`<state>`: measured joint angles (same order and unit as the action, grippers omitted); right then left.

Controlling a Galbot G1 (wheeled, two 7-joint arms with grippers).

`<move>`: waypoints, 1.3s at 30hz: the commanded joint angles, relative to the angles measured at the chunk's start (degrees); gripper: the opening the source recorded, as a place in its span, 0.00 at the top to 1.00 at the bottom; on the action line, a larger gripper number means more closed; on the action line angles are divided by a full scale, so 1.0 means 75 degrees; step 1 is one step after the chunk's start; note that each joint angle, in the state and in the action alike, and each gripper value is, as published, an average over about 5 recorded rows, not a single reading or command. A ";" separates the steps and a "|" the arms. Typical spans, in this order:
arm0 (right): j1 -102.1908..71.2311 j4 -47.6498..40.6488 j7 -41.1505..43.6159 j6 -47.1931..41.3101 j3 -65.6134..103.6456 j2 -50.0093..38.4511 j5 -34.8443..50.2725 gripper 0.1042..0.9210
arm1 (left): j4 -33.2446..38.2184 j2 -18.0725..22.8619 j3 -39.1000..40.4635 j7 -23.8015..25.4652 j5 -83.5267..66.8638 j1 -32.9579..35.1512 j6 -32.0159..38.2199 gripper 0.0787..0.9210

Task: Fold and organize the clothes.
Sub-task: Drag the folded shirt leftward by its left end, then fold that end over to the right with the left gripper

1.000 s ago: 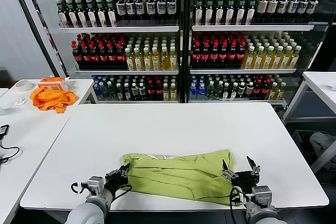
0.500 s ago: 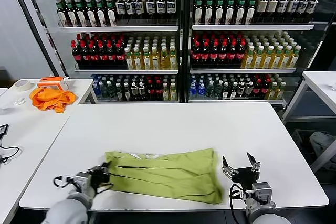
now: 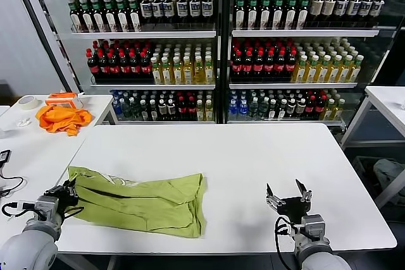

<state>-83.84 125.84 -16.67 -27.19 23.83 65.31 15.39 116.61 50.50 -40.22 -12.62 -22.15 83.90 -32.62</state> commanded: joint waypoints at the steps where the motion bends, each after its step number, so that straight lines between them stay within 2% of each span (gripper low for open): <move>1: -0.0022 0.0039 -0.0009 0.0019 0.0074 -0.0013 -0.0008 0.12 | 0.1393 0.0063 0.0558 -0.0031 -0.0752 0.0079 -0.0069 0.97; 7: -0.0025 0.0048 -0.0011 0.0014 0.0167 0.0020 -0.0007 0.12 | 0.1872 0.0361 0.1611 -0.0062 -0.2464 -0.0267 -0.0067 0.97; 13: -0.0022 0.0072 -0.0041 -0.0014 0.0147 0.0056 -0.0029 0.12 | 0.1506 0.0782 0.2528 0.0586 -0.2240 -0.0748 -0.0056 0.97; 20: -0.0038 0.0131 -0.0085 -0.0049 0.0178 0.0065 -0.0046 0.12 | 0.0983 0.1140 0.3353 0.0664 -0.1917 -0.1237 -0.0056 0.97; 31: -0.0230 0.0281 -0.0121 -0.0053 0.0241 0.0133 -0.0051 0.12 | 0.0074 0.1554 0.3831 0.0618 -0.1356 -0.1835 -0.0044 0.97; 39: -0.0297 0.0282 -0.0120 -0.0058 0.0397 0.0049 -0.0018 0.12 | -0.0081 0.1735 0.4161 0.0432 -0.1342 -0.2072 -0.0057 0.97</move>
<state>-85.81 127.96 -17.55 -27.60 26.40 65.84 15.13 118.50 61.90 -12.47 -9.07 -32.77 70.81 -33.03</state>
